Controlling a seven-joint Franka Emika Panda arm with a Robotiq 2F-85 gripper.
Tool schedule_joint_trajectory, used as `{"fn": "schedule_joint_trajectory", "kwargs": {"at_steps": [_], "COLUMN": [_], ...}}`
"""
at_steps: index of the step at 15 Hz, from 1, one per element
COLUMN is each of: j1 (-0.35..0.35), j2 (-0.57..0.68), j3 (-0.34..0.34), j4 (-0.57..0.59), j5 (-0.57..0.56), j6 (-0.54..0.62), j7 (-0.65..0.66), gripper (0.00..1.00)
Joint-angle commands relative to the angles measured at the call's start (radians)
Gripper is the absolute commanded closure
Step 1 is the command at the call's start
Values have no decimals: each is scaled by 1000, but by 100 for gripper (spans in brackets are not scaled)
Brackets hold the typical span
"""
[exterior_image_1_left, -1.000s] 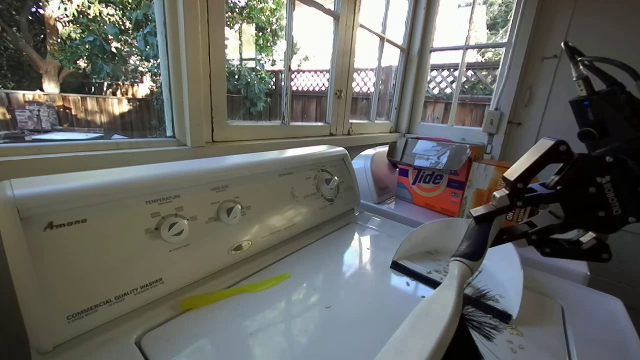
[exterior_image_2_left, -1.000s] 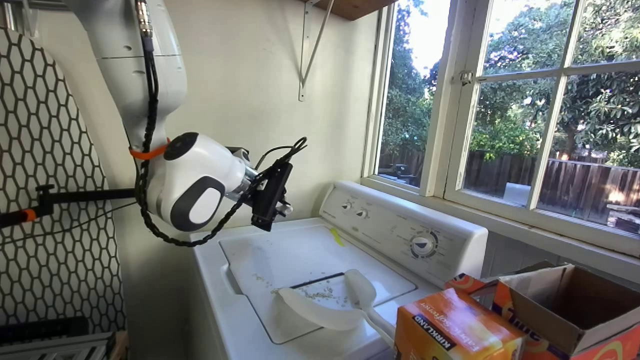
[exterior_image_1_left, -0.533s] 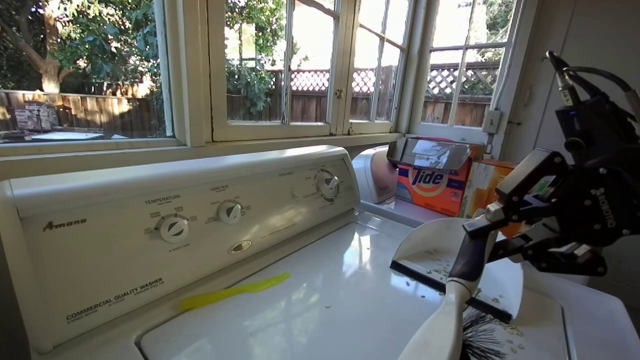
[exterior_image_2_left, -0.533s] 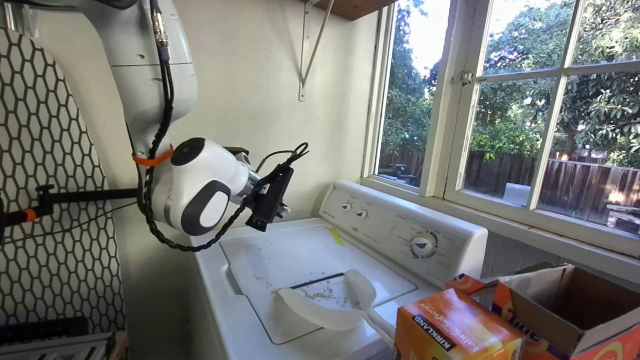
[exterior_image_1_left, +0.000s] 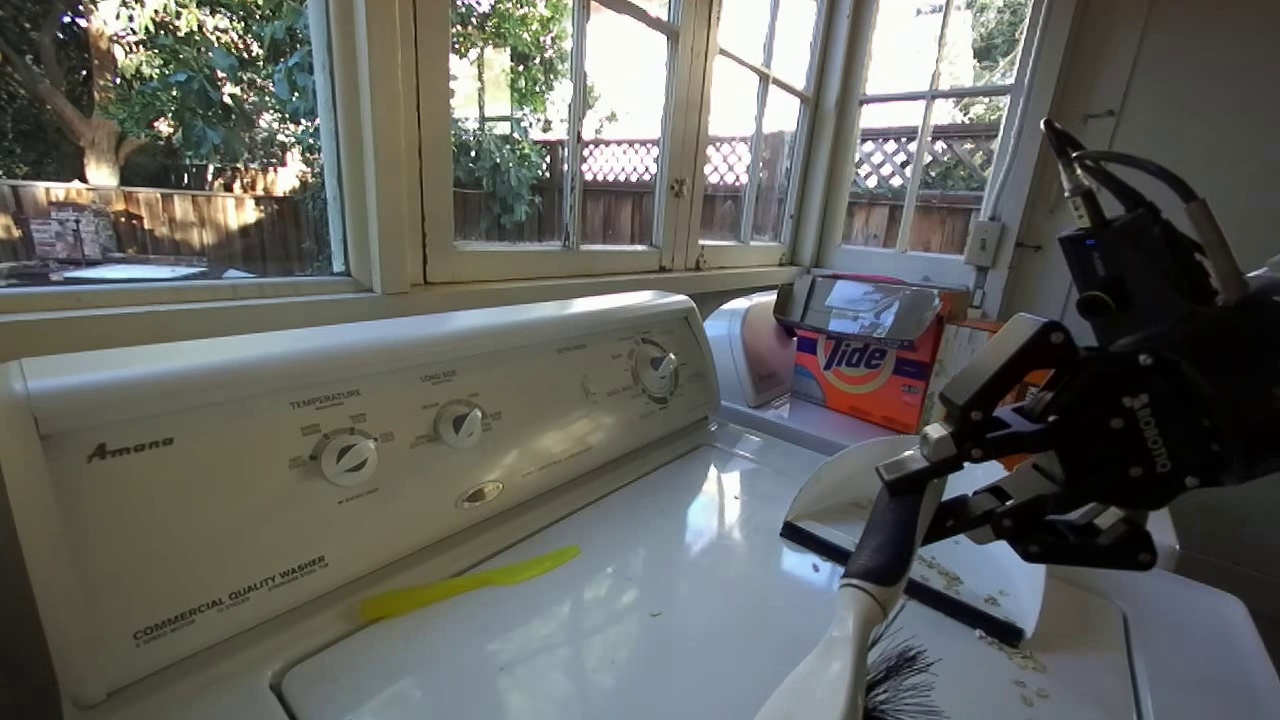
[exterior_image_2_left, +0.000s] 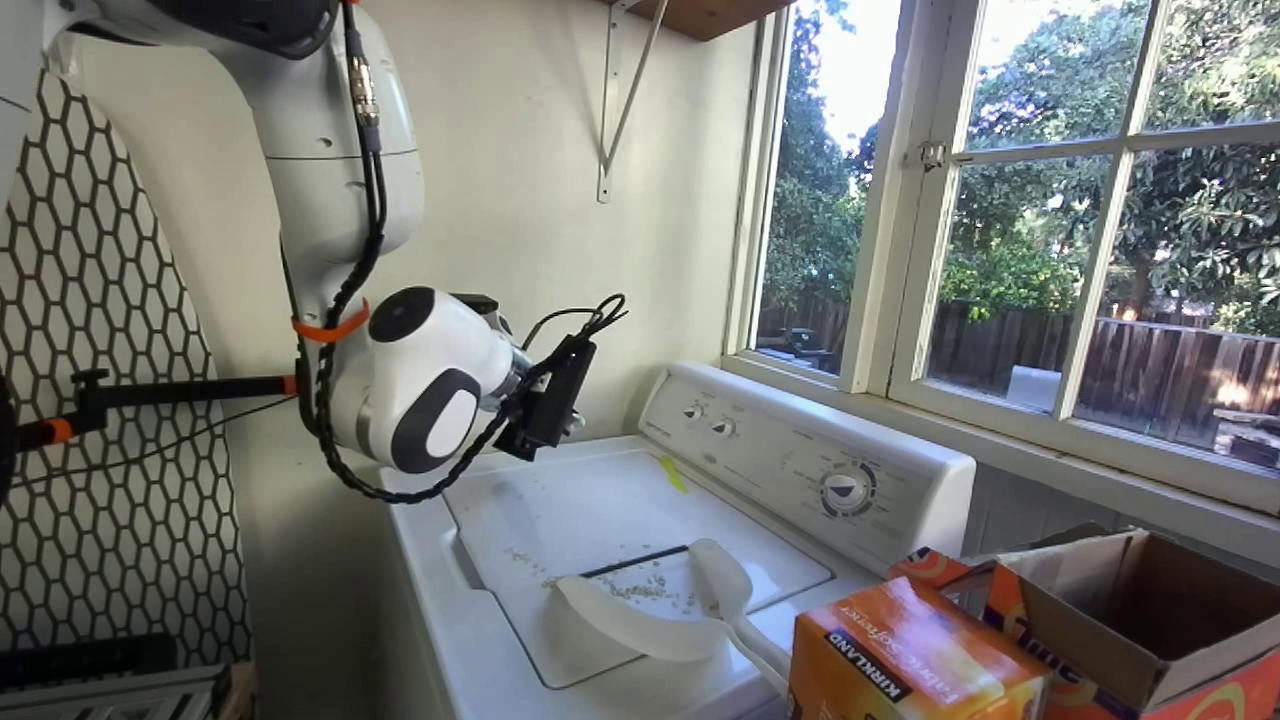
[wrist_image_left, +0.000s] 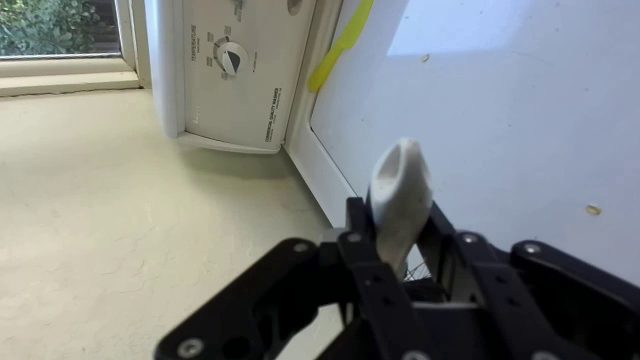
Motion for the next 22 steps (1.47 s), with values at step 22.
{"fn": "schedule_joint_trajectory", "kwargs": {"at_steps": [22], "j1": [100], "j2": [121], "j3": [-103], "j4": [113], "j5": [83], "j6": [-62], "j7": [-21], "gripper": [93]}}
